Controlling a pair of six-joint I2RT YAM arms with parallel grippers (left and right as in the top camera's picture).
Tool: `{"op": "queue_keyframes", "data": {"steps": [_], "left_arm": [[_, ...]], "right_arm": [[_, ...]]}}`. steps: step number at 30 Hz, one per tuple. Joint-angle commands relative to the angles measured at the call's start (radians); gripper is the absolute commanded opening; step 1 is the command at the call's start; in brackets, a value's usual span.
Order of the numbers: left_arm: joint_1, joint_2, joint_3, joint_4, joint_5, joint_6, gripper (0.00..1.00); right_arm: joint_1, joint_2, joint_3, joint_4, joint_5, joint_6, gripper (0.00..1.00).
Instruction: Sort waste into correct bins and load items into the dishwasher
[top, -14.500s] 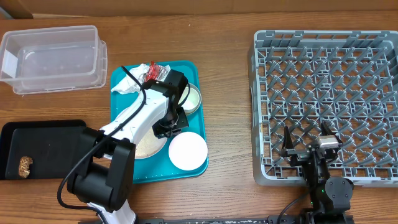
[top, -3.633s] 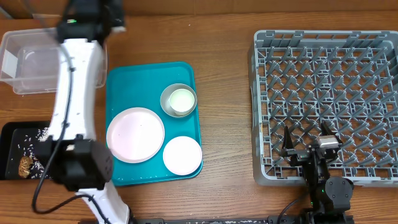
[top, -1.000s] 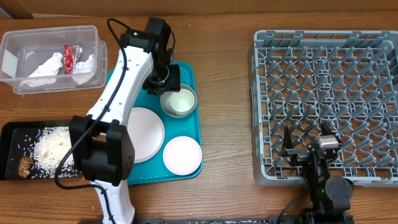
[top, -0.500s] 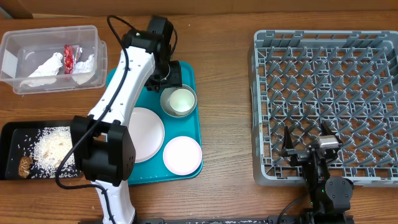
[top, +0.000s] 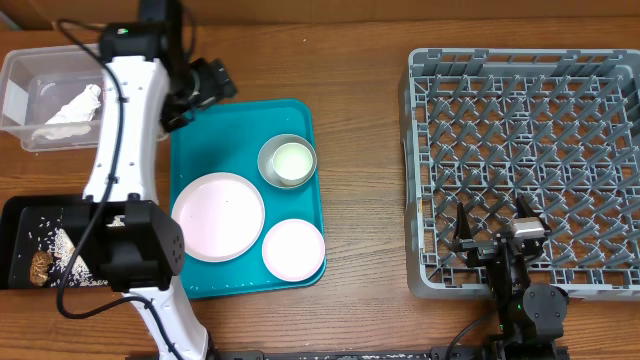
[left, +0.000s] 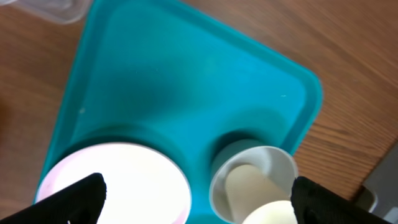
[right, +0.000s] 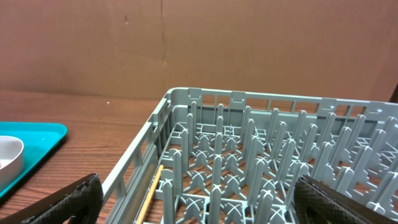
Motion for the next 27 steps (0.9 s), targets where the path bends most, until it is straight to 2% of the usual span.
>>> {"op": "queue_keyframes", "data": {"steps": [1,7,11,15,17,22,27], "left_arm": [[0.005,0.0,-0.043,-0.02,0.01,0.036,0.99],[0.0,0.0,-0.169,0.035,0.014,0.046,1.0],[0.0,0.001,-0.209,0.053,0.024,0.045,0.96],[0.003,0.001,-0.211,0.069,0.001,0.046,1.0],[0.013,0.001,-0.211,0.084,-0.054,0.046,0.99],[0.08,0.001,-0.211,0.137,-0.329,0.003,1.0],[0.177,0.001,-0.211,0.134,-0.351,-0.045,1.0]], "right_arm": [[0.004,-0.012,-0.01,0.006,0.003,0.007,1.0],[0.004,-0.012,-0.01,0.006,0.003,0.007,1.0],[0.004,-0.012,-0.01,0.006,0.003,0.007,1.0],[0.004,-0.012,-0.01,0.006,0.003,0.007,1.0],[0.004,-0.012,-0.01,0.006,0.003,0.007,1.0],[0.004,-0.012,-0.01,0.006,0.003,0.007,1.0],[0.004,-0.012,-0.01,0.006,0.003,0.007,1.0]]}}
